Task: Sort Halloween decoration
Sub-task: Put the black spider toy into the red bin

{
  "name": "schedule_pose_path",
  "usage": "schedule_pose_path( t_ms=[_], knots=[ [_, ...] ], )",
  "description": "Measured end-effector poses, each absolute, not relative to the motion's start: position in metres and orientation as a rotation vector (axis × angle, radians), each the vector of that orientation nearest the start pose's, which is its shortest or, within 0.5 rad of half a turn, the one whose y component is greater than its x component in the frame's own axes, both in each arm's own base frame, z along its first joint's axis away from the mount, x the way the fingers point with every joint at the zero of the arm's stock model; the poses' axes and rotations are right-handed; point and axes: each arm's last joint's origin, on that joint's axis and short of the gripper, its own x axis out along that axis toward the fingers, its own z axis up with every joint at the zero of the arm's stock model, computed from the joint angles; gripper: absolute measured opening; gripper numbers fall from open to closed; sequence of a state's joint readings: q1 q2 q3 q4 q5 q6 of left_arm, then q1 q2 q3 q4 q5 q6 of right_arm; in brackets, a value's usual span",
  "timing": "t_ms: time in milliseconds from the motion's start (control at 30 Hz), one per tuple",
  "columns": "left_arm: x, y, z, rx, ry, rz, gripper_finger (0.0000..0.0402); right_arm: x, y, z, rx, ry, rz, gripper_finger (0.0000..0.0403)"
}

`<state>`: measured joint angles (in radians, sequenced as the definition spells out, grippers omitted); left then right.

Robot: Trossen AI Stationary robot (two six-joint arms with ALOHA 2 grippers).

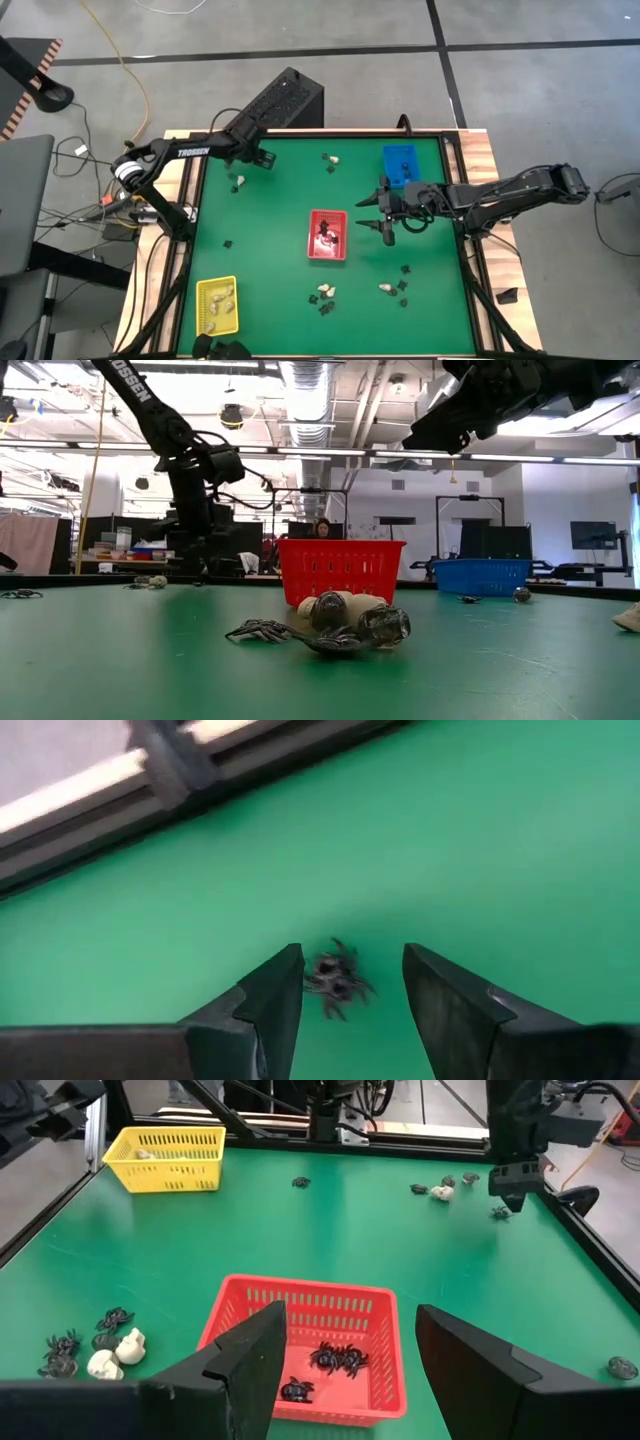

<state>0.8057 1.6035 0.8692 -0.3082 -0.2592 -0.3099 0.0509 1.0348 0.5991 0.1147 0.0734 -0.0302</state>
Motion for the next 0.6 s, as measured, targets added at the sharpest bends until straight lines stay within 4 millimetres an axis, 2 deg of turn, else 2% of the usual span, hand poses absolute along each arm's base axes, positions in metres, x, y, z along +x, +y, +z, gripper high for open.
schedule_pose_path(
  t_ms=[600],
  knots=[
    [0.1989, 0.2212, 0.1601, -0.585, 0.871, 1.131, 0.0164, 0.2240, 0.0097, 0.2508, -0.012, 0.323, -0.022, 0.0255]
  ],
)
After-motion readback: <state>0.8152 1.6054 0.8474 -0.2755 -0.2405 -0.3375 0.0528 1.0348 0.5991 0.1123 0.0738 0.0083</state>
